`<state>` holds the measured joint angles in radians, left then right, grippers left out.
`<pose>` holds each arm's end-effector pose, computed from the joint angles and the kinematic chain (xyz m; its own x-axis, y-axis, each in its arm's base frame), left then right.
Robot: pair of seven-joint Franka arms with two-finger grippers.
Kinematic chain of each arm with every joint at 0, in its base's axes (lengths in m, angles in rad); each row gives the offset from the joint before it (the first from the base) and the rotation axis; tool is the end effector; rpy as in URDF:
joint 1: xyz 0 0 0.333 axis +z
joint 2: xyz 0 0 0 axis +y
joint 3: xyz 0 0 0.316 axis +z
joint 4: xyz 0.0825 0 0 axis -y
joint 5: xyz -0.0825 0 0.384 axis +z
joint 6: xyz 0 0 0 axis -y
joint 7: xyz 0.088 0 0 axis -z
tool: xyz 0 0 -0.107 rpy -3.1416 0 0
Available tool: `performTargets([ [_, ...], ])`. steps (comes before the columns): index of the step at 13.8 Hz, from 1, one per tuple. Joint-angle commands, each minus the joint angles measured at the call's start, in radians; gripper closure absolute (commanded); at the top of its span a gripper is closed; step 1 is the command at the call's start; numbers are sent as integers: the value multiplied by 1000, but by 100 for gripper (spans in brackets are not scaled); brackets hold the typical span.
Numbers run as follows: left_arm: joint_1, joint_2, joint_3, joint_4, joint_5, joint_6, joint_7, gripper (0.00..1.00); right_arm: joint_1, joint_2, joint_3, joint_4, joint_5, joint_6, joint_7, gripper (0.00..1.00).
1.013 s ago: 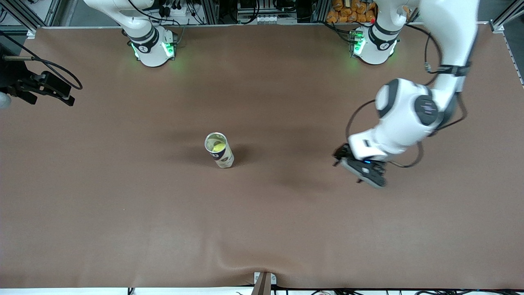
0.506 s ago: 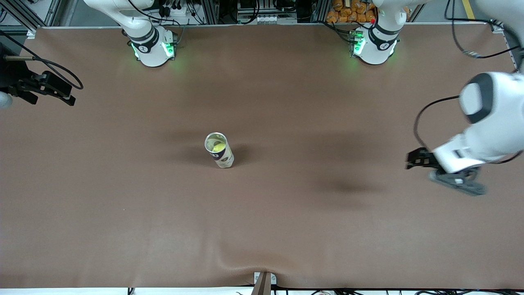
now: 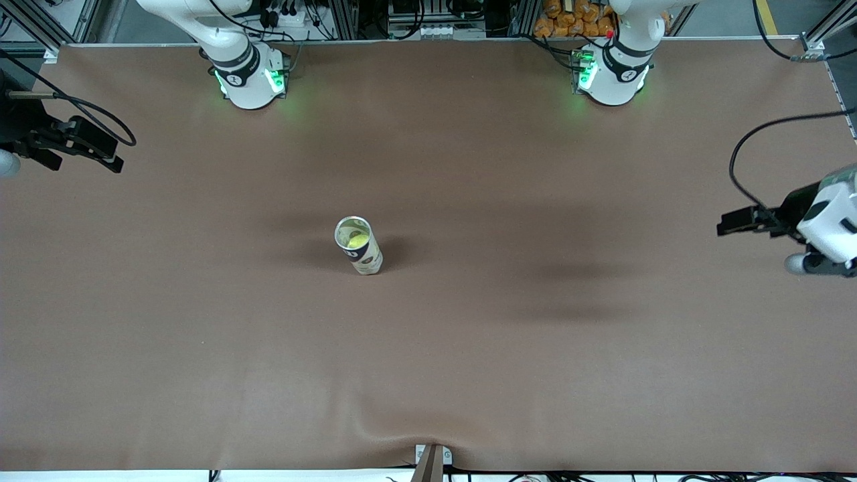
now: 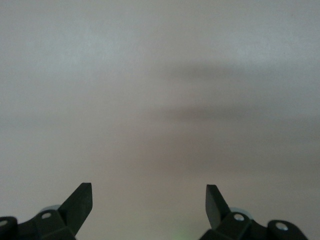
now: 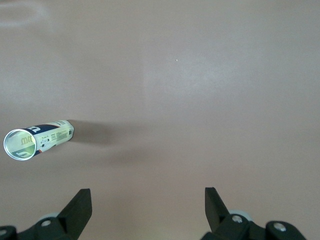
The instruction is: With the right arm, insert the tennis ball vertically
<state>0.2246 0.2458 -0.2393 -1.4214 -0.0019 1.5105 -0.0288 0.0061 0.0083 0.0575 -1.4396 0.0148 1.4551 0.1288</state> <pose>0.6159 0.0075 0.5490 0.9885 0.0123 -0.1508 0.0209 -0.9983 0.0553 0.5437 0.0362 0.6709 0.9980 -0.0634 0.0052 -0.0633 -0.9979 -0.0160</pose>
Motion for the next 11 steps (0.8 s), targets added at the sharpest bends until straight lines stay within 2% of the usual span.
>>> performTargets([
  [1,6,-20,-6,39,-1,-62,-43,0,-17,-1,12,5,-2,-6,-12,0],
  [5,3,-82,20,36,-15,-70,-36,0,-15,-1,13,5,-4,-6,-12,0],
  [6,-37,-103,56,35,-17,-79,-48,0,-17,-1,12,5,-4,-6,-12,0],
  [8,-172,-111,203,38,-36,-110,-51,0,-17,-1,13,5,-4,-6,-12,0],
  [11,-298,-122,326,39,-44,-118,-51,0,-18,-1,13,4,-2,-7,-14,0],
])
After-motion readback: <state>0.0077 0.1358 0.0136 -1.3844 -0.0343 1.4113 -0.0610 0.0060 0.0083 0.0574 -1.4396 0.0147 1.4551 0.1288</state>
